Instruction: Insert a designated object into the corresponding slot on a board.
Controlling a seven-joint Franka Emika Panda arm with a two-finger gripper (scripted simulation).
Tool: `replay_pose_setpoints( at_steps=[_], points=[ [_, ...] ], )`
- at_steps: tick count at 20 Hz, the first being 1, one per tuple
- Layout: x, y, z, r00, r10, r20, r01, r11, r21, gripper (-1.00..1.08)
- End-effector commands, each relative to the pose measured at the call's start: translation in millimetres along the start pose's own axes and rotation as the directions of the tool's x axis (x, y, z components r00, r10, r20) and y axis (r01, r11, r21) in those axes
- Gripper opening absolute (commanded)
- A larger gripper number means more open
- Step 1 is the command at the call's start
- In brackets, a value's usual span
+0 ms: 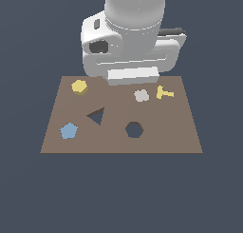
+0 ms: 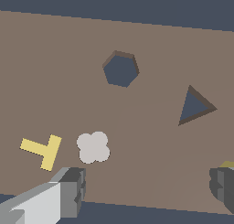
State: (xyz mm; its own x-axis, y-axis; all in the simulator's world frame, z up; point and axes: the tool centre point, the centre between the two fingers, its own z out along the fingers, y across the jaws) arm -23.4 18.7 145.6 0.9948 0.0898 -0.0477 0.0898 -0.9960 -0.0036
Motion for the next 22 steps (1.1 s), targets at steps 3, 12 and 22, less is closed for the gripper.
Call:
replay_pose_setpoints(
  at_steps=[3,12,22],
  points=[
    [-7.1,3.5,3.9,0.999,-0.053,-0.001,0.053,0.999,-0.001,1.0],
    [-29.3,17.6,16.8,0.973,-0.229,-0.005,0.229,0.973,-0.007,1.0],
    [-58.5,48.5,37.9,0.868,-0.497,-0.01,0.497,0.868,-0.017,1.0]
  ],
)
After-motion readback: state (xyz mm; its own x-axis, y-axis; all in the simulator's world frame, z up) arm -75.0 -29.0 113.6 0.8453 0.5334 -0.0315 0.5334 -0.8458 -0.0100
